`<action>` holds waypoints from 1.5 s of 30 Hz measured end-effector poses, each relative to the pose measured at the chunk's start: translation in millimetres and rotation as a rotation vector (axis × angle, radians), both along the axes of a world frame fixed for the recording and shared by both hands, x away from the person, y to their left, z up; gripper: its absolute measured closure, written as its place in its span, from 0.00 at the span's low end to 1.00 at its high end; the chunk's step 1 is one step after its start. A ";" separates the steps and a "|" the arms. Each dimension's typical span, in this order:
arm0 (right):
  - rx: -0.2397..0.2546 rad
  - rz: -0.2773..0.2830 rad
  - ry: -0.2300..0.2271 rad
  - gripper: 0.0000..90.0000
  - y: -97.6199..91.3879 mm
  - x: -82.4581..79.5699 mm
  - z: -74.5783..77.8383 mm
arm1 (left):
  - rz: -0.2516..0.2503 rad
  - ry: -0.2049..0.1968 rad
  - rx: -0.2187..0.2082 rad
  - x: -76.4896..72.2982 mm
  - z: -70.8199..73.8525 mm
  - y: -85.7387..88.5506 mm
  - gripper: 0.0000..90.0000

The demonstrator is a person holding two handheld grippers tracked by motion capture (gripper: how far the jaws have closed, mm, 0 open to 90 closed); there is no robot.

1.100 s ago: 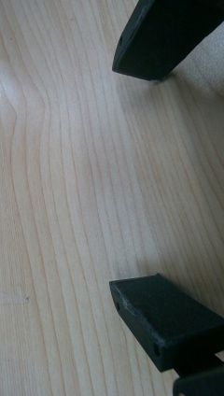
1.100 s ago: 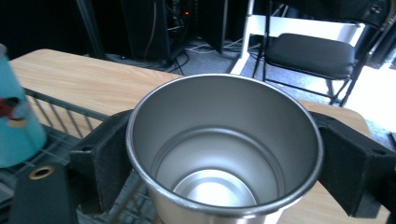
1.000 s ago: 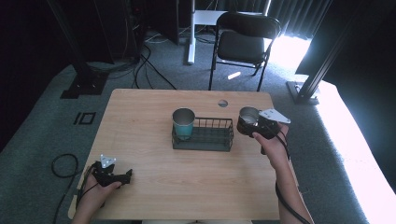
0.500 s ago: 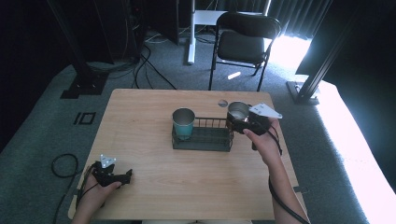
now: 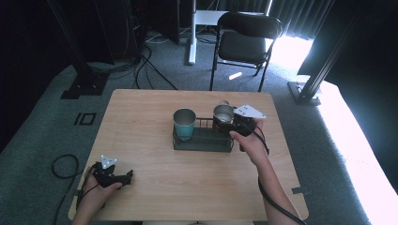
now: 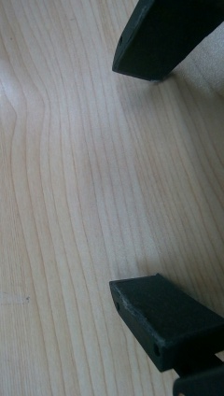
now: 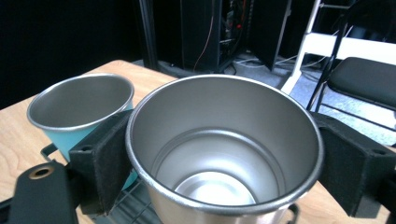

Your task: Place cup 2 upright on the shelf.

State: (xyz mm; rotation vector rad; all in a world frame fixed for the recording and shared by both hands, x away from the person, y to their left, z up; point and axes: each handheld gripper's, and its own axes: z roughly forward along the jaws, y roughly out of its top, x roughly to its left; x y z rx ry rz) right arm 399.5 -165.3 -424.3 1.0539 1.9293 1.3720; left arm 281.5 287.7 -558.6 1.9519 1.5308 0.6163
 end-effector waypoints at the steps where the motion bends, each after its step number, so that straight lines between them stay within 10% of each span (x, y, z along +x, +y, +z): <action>1: -0.006 0.003 0.003 0.14 1.8 0.2 -1.7 | 0.000 0.000 0.000 0.0 0.0 0.0 0.01; 45: -0.073 -0.006 0.087 0.14 18.0 12.6 -57.5 | 0.000 0.000 -0.001 0.0 0.0 0.0 0.01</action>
